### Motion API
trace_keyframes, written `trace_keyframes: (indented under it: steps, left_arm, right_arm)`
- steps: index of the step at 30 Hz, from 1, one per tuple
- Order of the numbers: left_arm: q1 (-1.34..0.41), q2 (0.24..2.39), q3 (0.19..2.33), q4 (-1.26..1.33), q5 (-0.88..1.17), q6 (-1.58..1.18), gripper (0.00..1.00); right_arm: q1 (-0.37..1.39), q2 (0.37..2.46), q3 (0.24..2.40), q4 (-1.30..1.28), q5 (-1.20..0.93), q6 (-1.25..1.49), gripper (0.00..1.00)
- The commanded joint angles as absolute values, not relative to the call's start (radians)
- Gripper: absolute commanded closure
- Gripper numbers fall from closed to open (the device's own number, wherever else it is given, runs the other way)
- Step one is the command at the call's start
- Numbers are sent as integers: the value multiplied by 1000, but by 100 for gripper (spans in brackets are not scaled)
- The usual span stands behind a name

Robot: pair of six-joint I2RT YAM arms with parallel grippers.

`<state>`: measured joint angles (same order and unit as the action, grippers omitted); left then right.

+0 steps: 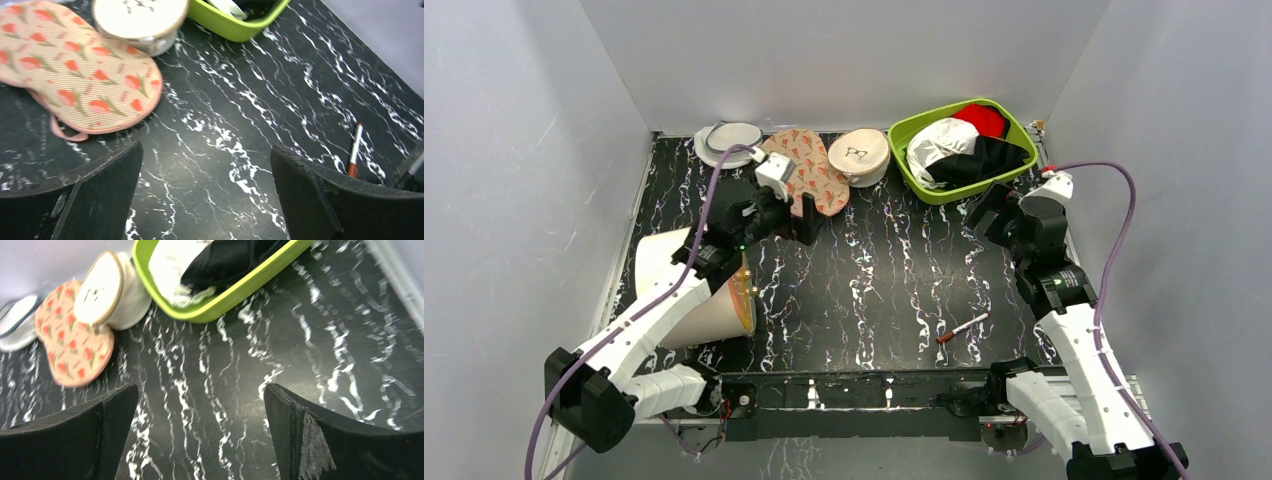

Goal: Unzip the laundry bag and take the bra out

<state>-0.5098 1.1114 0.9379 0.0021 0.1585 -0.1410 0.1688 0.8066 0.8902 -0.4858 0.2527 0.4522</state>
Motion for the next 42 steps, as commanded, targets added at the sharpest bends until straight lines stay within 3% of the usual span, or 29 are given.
trace_keyframes:
  steps: [1, 7, 12, 21, 28, 42]
  left_arm:
    - [-590, 1136, 961, 23, 193, -111, 2]
    - [-650, 1163, 974, -10, 41, -108, 2]
    - [-700, 1206, 1019, -108, -114, -135, 2]
    - [-761, 1263, 1080, -505, -132, -352, 2]
    - [-867, 1279, 1065, -776, -326, -518, 2]
    - [-865, 1306, 1032, -929, -648, -709, 1]
  right_arm:
    - [155, 797, 822, -367, 9, 497, 2]
    - [151, 864, 694, -185, -336, 578, 2]
    - [170, 920, 674, -125, -413, 616, 2]
    - [175, 851, 666, -222, -336, 553, 2]
    - [174, 780, 623, -246, -334, 531, 2]
    - [175, 621, 634, -369, -219, 449, 2]
